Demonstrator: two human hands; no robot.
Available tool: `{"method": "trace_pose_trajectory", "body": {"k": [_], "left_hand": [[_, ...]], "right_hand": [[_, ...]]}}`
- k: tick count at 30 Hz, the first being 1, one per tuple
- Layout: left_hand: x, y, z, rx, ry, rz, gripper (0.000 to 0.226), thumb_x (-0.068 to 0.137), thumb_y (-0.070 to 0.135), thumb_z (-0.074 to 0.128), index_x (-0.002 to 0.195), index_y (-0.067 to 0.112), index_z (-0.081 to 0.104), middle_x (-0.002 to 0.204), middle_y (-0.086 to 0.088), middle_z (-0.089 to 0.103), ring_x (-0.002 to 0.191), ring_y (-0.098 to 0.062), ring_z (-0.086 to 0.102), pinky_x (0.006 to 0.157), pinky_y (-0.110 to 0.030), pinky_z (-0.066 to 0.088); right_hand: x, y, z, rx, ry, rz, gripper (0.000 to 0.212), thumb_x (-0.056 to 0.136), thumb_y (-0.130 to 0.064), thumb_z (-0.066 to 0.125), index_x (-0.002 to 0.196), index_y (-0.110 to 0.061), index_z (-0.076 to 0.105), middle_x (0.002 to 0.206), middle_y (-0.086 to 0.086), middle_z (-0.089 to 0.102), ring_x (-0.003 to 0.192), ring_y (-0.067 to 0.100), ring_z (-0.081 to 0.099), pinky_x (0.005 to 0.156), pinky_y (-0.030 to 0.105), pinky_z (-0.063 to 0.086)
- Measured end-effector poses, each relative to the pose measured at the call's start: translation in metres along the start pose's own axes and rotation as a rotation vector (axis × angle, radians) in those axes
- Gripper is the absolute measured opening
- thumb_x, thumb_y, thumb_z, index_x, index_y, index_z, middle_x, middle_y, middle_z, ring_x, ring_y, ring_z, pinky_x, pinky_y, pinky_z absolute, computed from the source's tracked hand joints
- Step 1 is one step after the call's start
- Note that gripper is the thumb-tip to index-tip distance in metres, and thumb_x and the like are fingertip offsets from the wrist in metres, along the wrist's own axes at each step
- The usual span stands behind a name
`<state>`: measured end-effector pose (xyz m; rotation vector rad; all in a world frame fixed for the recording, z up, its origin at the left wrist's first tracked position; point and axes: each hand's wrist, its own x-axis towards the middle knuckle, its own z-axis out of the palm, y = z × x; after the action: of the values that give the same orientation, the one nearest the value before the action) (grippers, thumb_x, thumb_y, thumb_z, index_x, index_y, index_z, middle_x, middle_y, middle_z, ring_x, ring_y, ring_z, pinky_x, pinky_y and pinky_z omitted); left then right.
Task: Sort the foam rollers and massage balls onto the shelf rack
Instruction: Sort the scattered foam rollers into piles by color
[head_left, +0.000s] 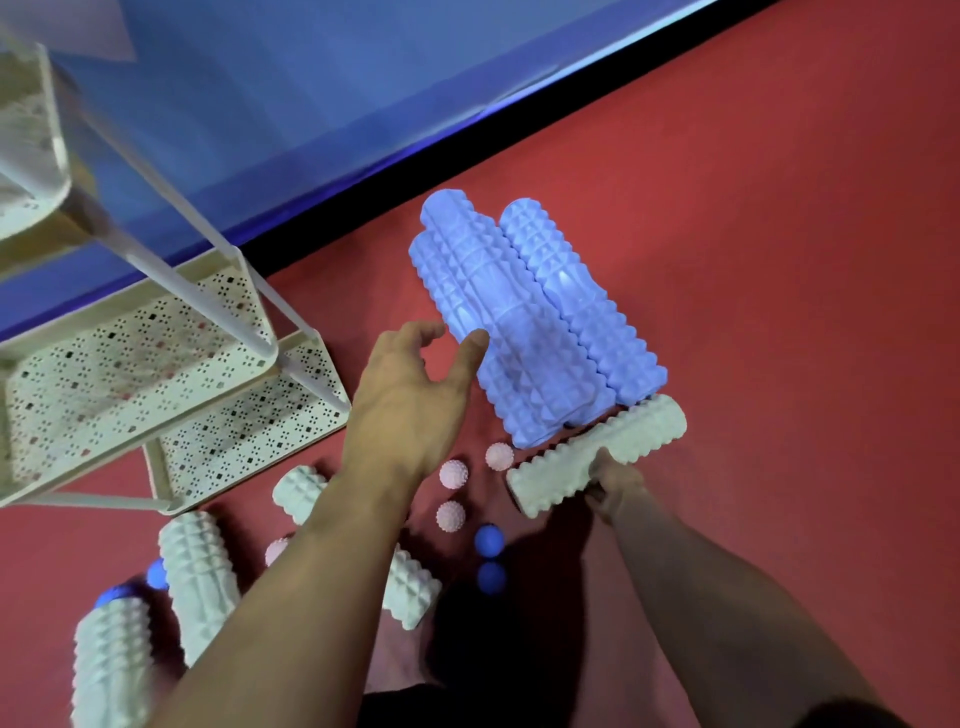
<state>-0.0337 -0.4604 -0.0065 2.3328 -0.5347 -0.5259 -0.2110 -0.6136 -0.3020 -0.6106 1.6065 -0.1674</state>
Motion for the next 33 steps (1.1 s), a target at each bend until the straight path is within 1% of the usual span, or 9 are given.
{"method": "trace_pose_trajectory", "body": {"k": [3,8,13,15,17,20,25,29,33], "left_hand": [[-0.002,-0.002,0.002,0.008,-0.03,-0.004,0.061,0.091,0.07,0.054,0.134,0.028,0.058,0.135,0.009,0.054,0.119,-0.013,0.058,0.105,-0.04,0.047],[-0.004,-0.001,0.003,0.017,-0.051,-0.001,0.06,0.092,0.069,0.053,0.134,0.027,0.058,0.136,0.007,0.054,0.12,-0.014,0.058,0.106,-0.04,0.046],[-0.005,-0.003,-0.002,0.025,-0.048,-0.026,0.06,0.092,0.069,0.054,0.135,0.027,0.058,0.135,0.007,0.054,0.119,-0.014,0.058,0.104,-0.039,0.047],[-0.005,-0.006,-0.006,0.015,-0.042,-0.03,0.06,0.092,0.068,0.055,0.135,0.026,0.058,0.135,0.006,0.054,0.117,-0.013,0.059,0.104,-0.037,0.047],[-0.005,-0.011,-0.009,0.0,-0.041,-0.037,0.061,0.091,0.068,0.056,0.135,0.025,0.058,0.135,0.006,0.056,0.115,-0.012,0.059,0.104,-0.037,0.047],[-0.006,-0.019,-0.015,-0.035,-0.055,-0.038,0.062,0.091,0.068,0.057,0.136,0.026,0.058,0.135,0.006,0.057,0.115,-0.011,0.059,0.105,-0.041,0.049],[-0.012,-0.038,-0.029,-0.096,-0.06,-0.066,0.069,0.083,0.075,0.057,0.136,0.03,0.056,0.13,0.004,0.058,0.11,-0.017,0.066,0.103,-0.044,0.051],[-0.012,-0.056,-0.042,-0.102,-0.025,-0.092,0.054,0.094,0.058,0.061,0.136,0.025,0.058,0.133,0.006,0.058,0.115,-0.01,0.058,0.102,-0.031,0.045],[-0.014,-0.08,-0.056,-0.12,-0.005,-0.139,0.052,0.095,0.057,0.06,0.136,0.025,0.058,0.137,0.008,0.058,0.119,-0.01,0.058,0.103,-0.029,0.043]], "right_hand": [[-0.002,-0.001,0.002,-0.054,-0.044,0.005,0.025,0.101,-0.032,0.058,0.112,-0.01,0.057,0.092,0.007,0.063,0.07,0.016,0.058,0.058,0.031,0.043],[-0.003,-0.001,0.0,-0.127,-0.078,0.006,0.04,0.097,-0.037,0.063,0.121,-0.005,0.061,0.114,0.01,0.067,0.09,0.023,0.062,0.08,0.038,0.046],[-0.021,0.007,-0.004,-0.225,-0.047,-0.117,0.042,0.082,-0.036,0.072,0.106,-0.002,0.068,0.101,0.017,0.075,0.073,0.023,0.063,0.064,0.032,0.049],[-0.046,0.012,0.001,-0.287,-0.006,-0.234,0.042,0.082,-0.031,0.072,0.107,0.001,0.061,0.086,0.012,0.072,0.079,0.026,0.061,0.075,0.035,0.052],[-0.075,0.02,0.009,-0.354,-0.012,-0.348,0.042,0.091,-0.025,0.068,0.125,-0.006,0.051,0.086,-0.002,0.062,0.096,0.024,0.057,0.09,0.032,0.044],[-0.11,0.044,0.025,-0.427,-0.124,-0.496,0.056,0.093,-0.027,0.07,0.14,-0.008,0.046,0.108,0.001,0.061,0.105,0.021,0.058,0.093,0.028,0.04],[-0.139,0.091,0.064,-0.491,-0.341,-0.633,0.043,0.087,-0.021,0.076,0.125,-0.013,0.058,0.115,-0.006,0.062,0.108,0.016,0.06,0.102,0.035,0.048],[-0.148,0.122,0.093,-0.761,-0.456,-0.692,0.059,0.084,-0.042,0.071,0.134,-0.014,0.056,0.121,0.0,0.062,0.112,0.018,0.06,0.102,0.036,0.047],[-0.151,0.142,0.12,-1.037,-0.565,-0.706,0.065,0.084,-0.054,0.067,0.137,-0.02,0.053,0.129,0.002,0.061,0.12,0.022,0.056,0.1,0.035,0.044]]}}
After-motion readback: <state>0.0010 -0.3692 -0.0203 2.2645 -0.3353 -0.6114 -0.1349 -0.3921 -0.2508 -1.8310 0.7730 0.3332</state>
